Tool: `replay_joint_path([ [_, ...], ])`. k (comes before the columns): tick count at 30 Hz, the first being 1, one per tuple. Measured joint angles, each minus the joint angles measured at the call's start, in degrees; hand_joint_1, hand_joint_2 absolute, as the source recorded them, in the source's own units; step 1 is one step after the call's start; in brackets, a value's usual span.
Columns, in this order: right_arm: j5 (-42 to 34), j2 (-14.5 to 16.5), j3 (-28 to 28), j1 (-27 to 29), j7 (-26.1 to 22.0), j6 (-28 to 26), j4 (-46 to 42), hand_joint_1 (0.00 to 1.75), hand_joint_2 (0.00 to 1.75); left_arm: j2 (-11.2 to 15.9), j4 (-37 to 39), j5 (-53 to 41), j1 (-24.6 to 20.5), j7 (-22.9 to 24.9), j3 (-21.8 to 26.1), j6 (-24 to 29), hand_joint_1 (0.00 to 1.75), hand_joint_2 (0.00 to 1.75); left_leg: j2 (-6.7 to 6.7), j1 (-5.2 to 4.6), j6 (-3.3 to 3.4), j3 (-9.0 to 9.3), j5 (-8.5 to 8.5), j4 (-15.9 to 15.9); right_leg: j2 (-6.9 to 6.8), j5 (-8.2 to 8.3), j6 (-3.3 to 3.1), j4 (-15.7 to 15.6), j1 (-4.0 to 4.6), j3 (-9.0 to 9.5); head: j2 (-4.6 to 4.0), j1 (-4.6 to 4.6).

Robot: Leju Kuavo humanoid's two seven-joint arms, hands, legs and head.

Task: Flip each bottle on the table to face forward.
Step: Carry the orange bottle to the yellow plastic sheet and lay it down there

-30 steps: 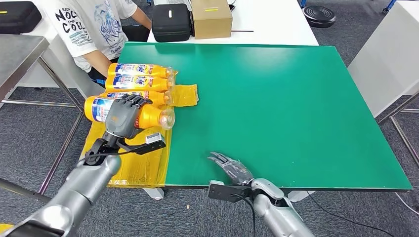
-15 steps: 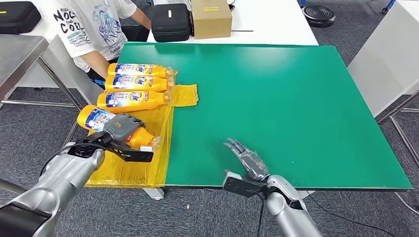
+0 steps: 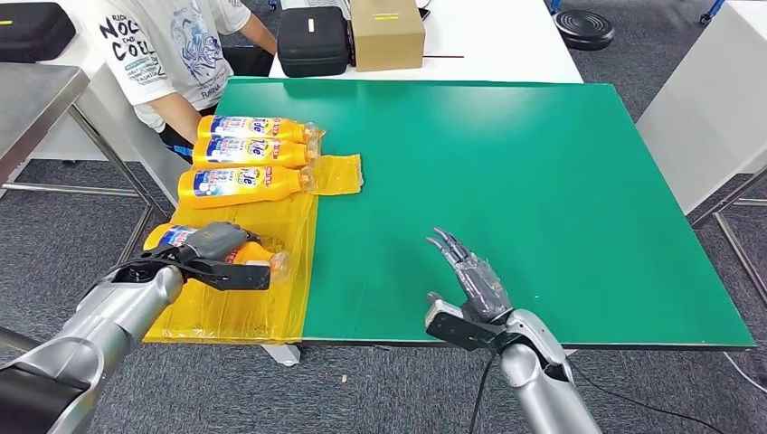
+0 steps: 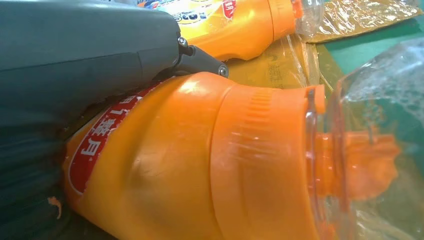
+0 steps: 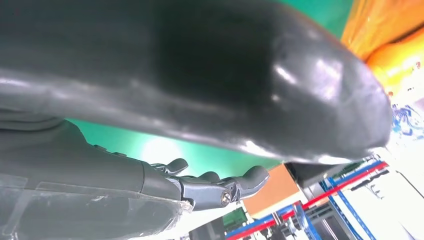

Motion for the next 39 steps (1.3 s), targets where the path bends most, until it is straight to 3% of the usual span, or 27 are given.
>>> replay_joint_path([
  [11,-0.2,0.2,-0.1,-1.2,0.0,0.4,0.0,0.00,0.00,0.0,0.3,3.6,0.1,-0.3,1.0,-1.9,1.75,1.75,-0.02,-0.01,0.00,0.08,0.00,0.0,-0.01,0.00,0.00,0.0,-0.01,0.08,0.00,0.00],
  [25,-0.8,0.6,-0.1,-1.4,-0.5,1.4,0.0,0.00,0.00,0.0,0.4,2.8,0.8,0.3,0.5,0.2,1.75,1.75,-0.02,0.00,0.00,0.11,0.00,0.0,-0.01,0.00,0.00,0.0,0.00,0.12,0.00,0.00],
  [33,-1.9,0.8,-0.1,-1.9,-0.9,2.4,0.0,0.00,0.00,0.0,0.8,-2.5,1.1,3.9,-3.0,1.8,1.75,1.75,-0.06,0.00,0.00,0.21,0.00,0.0,-0.03,-0.01,-0.01,0.0,-0.01,0.23,0.00,0.01],
  [39,-2.3,0.8,0.0,-2.1,-1.4,2.4,0.2,0.00,0.00,-0.2,1.6,-5.2,0.1,5.2,-6.8,2.2,1.48,1.75,-0.04,-0.01,-0.03,0.44,-0.03,0.0,-0.03,-0.02,-0.02,0.0,-0.01,0.44,0.00,0.01],
])
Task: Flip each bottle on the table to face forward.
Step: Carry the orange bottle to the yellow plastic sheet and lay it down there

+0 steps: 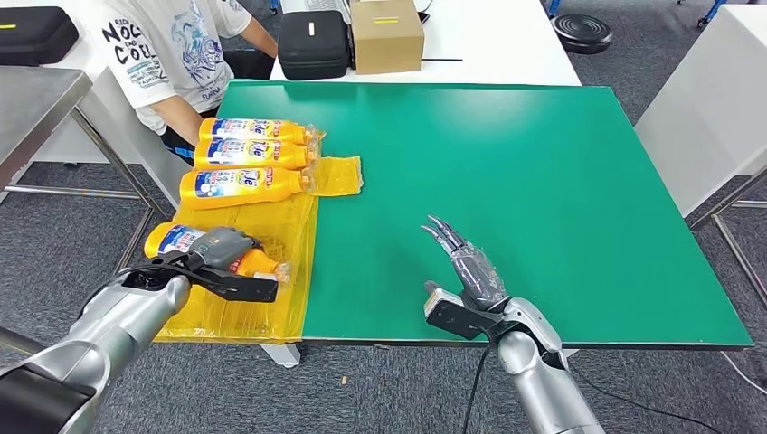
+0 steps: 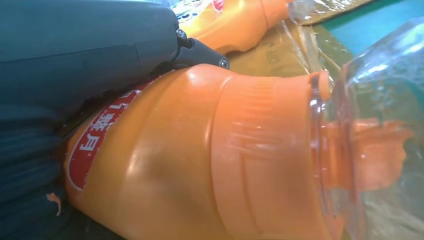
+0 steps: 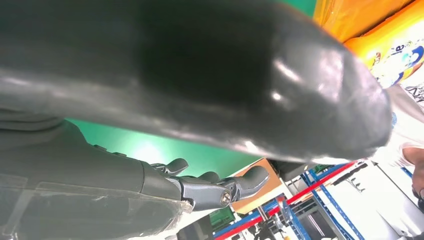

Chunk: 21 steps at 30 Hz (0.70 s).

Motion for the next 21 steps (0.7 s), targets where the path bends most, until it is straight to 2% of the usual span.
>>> replay_joint_path([
  [2,0.0,0.0,0.0,0.0,0.0,0.0,0.0,0.00,0.00,-0.2,0.4,-0.3,-0.4,0.2,-1.1,-0.2,1.44,1.75,0.01,0.00,-0.01,0.05,0.00,0.0,0.00,0.00,0.00,0.0,0.00,0.04,0.00,-0.01],
  [3,0.0,0.0,0.0,0.1,0.0,0.0,0.0,0.00,0.00,-0.3,0.5,-0.4,-0.6,0.3,-1.7,-0.3,1.34,1.75,0.01,0.00,-0.01,0.09,0.00,0.0,0.01,0.01,0.00,0.0,0.00,0.07,0.00,-0.01],
  [4,0.0,0.0,0.0,0.1,0.0,0.0,0.0,0.00,0.00,-0.4,0.7,-0.4,-0.8,0.4,-2.2,-0.5,1.11,1.75,0.02,0.00,-0.01,0.13,0.00,0.0,0.01,0.01,0.00,0.0,0.00,0.10,0.00,-0.01],
  [6,0.1,0.0,0.0,0.1,0.0,0.0,0.0,0.00,0.00,-0.5,0.9,-0.3,-1.0,0.7,-2.9,-0.7,0.45,1.75,0.02,0.00,-0.01,0.19,0.00,0.0,0.01,0.01,0.00,0.0,0.00,0.16,0.00,-0.01],
  [7,0.2,0.0,0.0,0.2,0.0,0.0,0.0,0.00,0.00,-0.6,1.0,-0.1,-1.1,0.8,-3.2,-0.9,0.20,1.75,0.01,0.00,-0.01,0.21,0.00,0.0,0.00,0.00,0.00,0.0,0.00,0.18,0.00,-0.01],
  [8,0.3,0.0,0.0,0.2,0.1,-0.1,0.0,0.00,0.00,-0.7,1.1,0.3,-1.1,0.9,-3.4,-1.3,0.07,1.75,0.00,0.00,-0.01,0.22,0.00,0.0,0.00,0.00,0.00,0.0,0.00,0.19,0.00,-0.01],
  [9,0.5,0.0,0.0,0.2,0.1,-0.1,0.0,0.00,0.00,-0.7,1.2,0.7,-1.2,0.9,-3.5,-1.7,0.00,1.75,0.00,0.00,-0.01,0.23,0.00,0.0,0.00,0.00,-0.01,0.0,0.00,0.21,0.00,-0.01],
  [21,0.8,0.0,0.0,1.1,0.1,-0.2,0.0,0.00,0.00,-0.7,1.6,6.0,-2.1,-2.0,-3.8,-8.9,0.00,1.75,0.01,0.00,-0.02,0.27,-0.01,0.0,0.01,0.00,-0.01,0.0,0.00,0.26,0.00,-0.01],
])
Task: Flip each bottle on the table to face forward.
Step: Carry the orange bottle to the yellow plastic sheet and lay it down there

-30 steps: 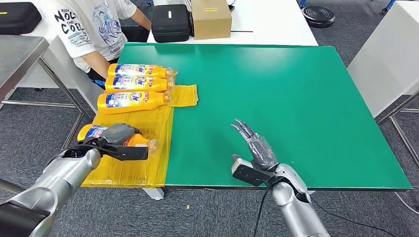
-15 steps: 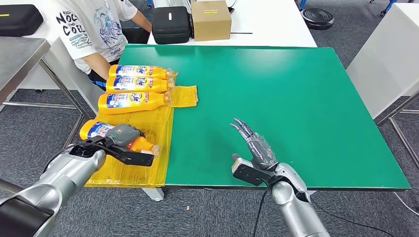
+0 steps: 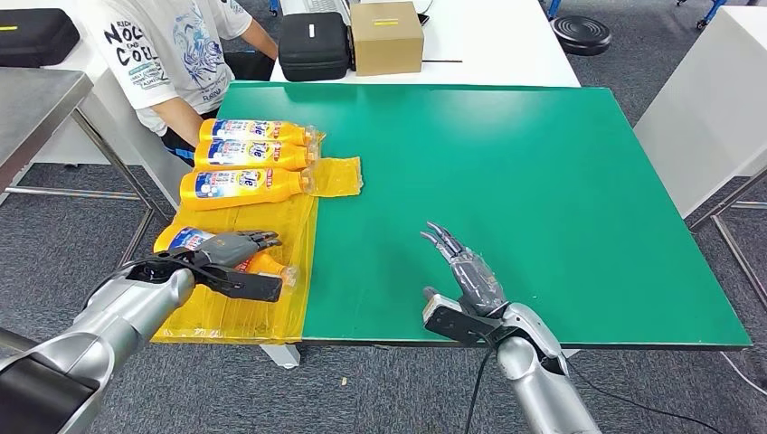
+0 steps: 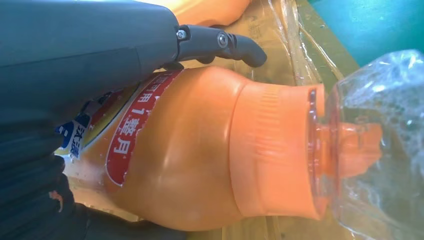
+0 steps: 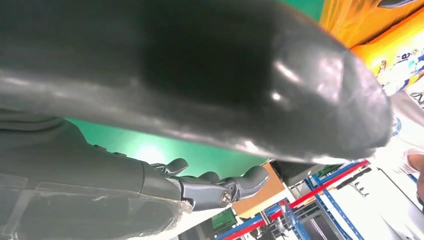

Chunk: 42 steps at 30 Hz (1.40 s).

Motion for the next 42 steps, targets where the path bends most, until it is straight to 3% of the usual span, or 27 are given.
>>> replay_joint_path([
  [22,0.0,0.0,0.0,0.0,0.0,-0.5,0.0,0.00,0.00,0.4,0.4,1.3,-0.7,-2.0,-0.1,-3.1,0.00,1.75,0.00,0.00,-0.03,0.00,-0.02,0.0,0.00,0.00,0.00,0.0,0.00,-0.01,0.00,0.00],
  [33,-0.6,-0.1,-0.1,-0.2,-0.2,-1.1,0.6,0.00,0.00,4.8,-2.5,9.2,-1.6,-9.3,-1.0,-4.4,0.00,1.75,0.02,0.04,-0.05,-0.12,0.03,0.0,0.02,0.00,0.00,0.0,0.04,-0.14,0.00,0.01],
  [37,-0.9,-0.1,-0.1,-0.3,-0.3,-1.5,1.0,0.00,0.00,7.0,-6.6,12.0,-1.6,-9.8,-1.2,-5.1,0.00,0.00,0.01,0.04,-0.05,-0.19,0.03,0.0,0.02,0.00,0.00,0.0,0.03,-0.21,0.00,0.01],
  [42,-0.9,-0.1,-0.4,-0.1,-0.2,-1.9,1.1,0.00,0.00,9.2,-12.0,15.7,-1.7,-10.0,-1.8,-5.8,0.00,0.00,-0.02,0.02,-0.05,-0.26,0.03,0.0,0.01,0.00,0.00,0.0,0.02,-0.28,0.00,0.02],
])
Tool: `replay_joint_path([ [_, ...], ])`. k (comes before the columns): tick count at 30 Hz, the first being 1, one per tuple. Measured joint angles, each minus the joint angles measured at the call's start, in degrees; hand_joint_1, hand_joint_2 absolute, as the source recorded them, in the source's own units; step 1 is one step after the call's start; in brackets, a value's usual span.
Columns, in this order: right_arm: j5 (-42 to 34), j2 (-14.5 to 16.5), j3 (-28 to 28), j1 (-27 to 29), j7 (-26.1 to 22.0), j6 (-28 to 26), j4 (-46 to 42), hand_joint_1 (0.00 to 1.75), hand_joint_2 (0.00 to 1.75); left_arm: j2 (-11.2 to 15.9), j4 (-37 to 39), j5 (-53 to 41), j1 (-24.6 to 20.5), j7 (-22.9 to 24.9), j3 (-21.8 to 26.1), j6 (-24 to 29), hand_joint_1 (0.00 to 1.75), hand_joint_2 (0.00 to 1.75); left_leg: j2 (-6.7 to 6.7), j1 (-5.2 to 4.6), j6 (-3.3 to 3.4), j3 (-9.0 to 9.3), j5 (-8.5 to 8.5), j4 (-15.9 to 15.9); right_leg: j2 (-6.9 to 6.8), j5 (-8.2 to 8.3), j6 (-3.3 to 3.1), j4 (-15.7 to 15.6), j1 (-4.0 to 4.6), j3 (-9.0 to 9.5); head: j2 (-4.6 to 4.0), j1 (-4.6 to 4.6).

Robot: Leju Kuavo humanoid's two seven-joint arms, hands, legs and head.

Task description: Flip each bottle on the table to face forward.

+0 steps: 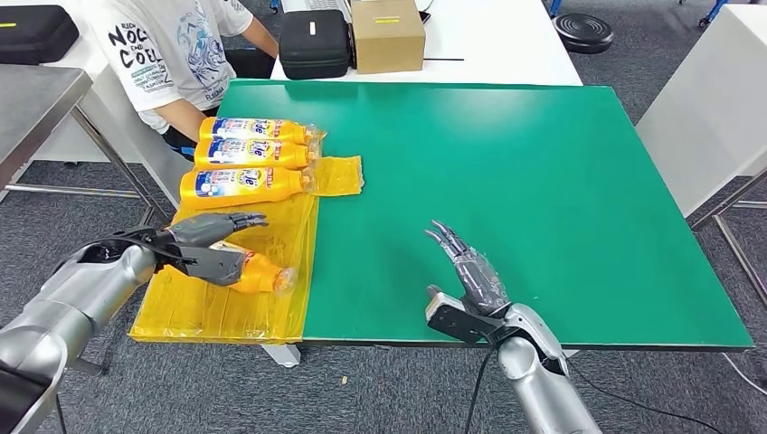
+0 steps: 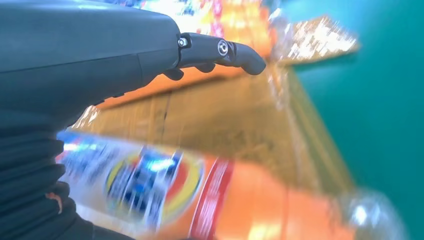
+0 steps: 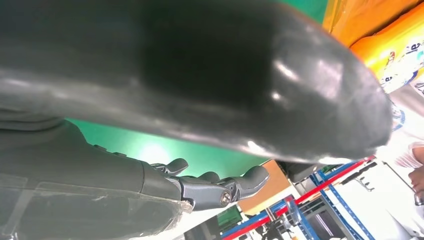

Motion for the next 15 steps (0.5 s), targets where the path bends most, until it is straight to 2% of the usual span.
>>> replay_joint_path([
  [10,0.8,0.0,-1.6,2.1,1.0,0.0,-1.9,0.00,0.00,2.3,-7.7,5.5,-0.8,-2.3,-2.2,-4.6,0.00,0.00,0.02,0.00,-0.01,-0.04,-0.01,0.0,0.01,0.00,0.00,0.0,0.01,-0.05,0.00,-0.01],
  [13,0.8,0.1,-2.4,3.1,0.9,-0.2,-3.0,0.00,0.00,3.4,-10.7,10.4,-0.8,-4.4,-2.7,-5.9,0.00,0.00,0.03,0.01,-0.01,-0.05,-0.01,0.0,0.01,0.00,0.00,0.0,0.01,-0.07,0.00,-0.01],
  [15,0.2,0.2,-3.0,3.8,0.5,-0.9,-3.8,0.00,0.00,3.8,-12.9,14.2,-0.3,-5.2,-2.4,-4.6,0.00,0.00,0.02,0.00,-0.01,-0.06,-0.01,0.0,0.00,0.00,0.00,0.0,0.01,-0.08,0.00,-0.01],
])
